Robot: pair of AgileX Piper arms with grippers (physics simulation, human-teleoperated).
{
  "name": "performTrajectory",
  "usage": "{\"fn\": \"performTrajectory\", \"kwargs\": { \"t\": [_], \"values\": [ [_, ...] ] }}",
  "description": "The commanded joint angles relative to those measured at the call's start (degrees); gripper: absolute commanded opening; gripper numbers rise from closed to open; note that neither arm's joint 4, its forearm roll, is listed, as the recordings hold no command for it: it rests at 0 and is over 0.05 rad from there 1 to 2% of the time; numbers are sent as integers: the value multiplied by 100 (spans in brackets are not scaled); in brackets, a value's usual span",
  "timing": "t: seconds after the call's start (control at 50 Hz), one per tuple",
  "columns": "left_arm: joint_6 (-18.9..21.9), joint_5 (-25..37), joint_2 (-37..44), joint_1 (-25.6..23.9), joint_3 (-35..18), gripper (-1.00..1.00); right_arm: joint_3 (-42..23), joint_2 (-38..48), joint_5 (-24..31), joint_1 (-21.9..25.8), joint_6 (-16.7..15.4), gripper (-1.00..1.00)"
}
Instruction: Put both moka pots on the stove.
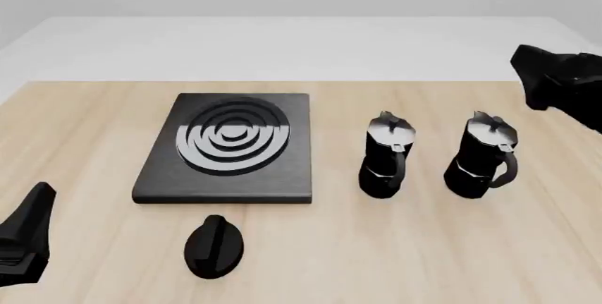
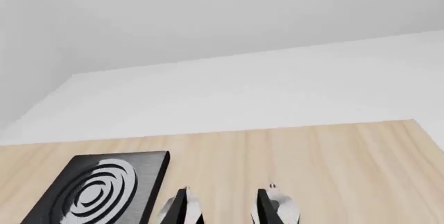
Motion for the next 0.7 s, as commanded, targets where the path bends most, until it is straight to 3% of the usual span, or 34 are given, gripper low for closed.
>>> {"fn": "performTrajectory", "kwargs": {
  "t": [0.02,0.1,0.16,0.48,0.7],
  "values": [
    [1,0,0,0,0,100,102,874,-479,285,599,100],
    [-1,0,0,0,0,100,116,1069,-531,241,659,100],
    [0,0,2,-1,0,100,58,1365,-618,519,788,100],
    [0,0,1,0,0,100,-36,1813,-642,782,516,100],
    [-1,0,0,1,0,100,-62,2098,-701,947,534,100]
  ]
}}
